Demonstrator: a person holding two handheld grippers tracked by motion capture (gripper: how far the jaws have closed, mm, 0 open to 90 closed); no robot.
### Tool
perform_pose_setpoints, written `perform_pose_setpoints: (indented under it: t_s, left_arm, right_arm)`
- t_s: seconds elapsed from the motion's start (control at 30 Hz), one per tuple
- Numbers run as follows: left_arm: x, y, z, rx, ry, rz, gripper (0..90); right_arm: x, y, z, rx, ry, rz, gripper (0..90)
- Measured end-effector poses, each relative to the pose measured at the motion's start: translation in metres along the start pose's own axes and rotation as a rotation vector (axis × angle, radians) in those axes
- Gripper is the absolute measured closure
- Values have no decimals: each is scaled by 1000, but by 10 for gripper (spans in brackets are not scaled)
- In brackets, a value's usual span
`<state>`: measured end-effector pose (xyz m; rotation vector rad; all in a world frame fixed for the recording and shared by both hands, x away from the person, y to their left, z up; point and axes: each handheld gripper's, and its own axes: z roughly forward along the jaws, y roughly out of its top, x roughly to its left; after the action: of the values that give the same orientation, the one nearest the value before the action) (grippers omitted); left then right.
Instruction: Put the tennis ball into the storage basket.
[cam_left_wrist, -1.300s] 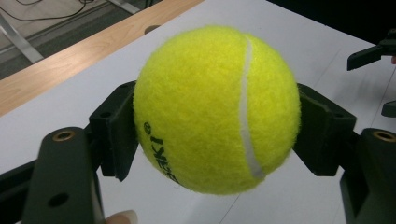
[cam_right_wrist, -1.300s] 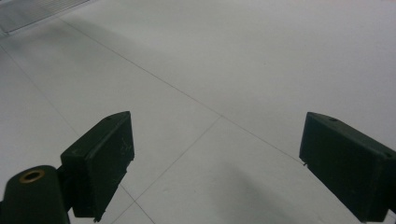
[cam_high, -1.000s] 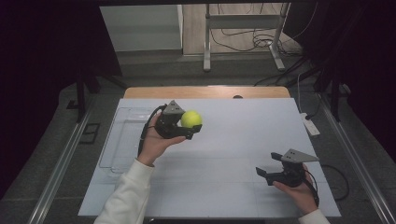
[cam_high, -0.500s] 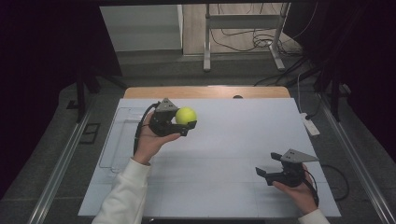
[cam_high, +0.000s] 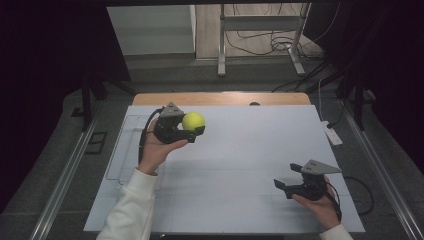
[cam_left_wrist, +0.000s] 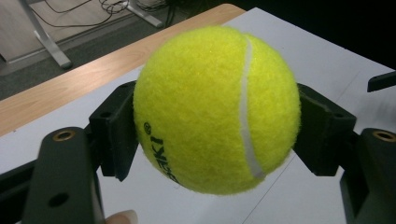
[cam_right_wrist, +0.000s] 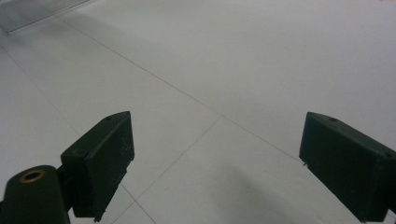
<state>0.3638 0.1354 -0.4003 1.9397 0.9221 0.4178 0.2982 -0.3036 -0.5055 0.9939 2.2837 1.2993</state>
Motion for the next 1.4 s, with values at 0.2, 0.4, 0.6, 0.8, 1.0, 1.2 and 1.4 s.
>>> perform_pose_setpoints:
  t_s: [0.2,0.4,0.6,0.8,1.0,1.2,1.4]
  left_arm:
    - [4,0,-2,-1,7,-8,269]
    - [9,-1,-6,-9,11,-22,269]
    - [14,-3,-8,-8,19,-34,268]
    - [19,-4,-9,-8,35,-43,269]
    - [24,-6,-11,-13,41,-58,268]
    - [27,-7,-13,-18,46,-65,269]
    - [31,-7,-17,-27,57,-76,269]
  right_arm:
    - [0,0,0,-2,-1,1,104]
    - [0,0,0,-1,-1,0,104]
    - [0,0,-1,-2,1,1,104]
    - [0,0,0,-2,-2,2,104]
    - [0,0,0,-2,-1,2,104]
    - [0,0,0,-1,-1,2,104]
    - [0,0,0,0,-1,2,104]
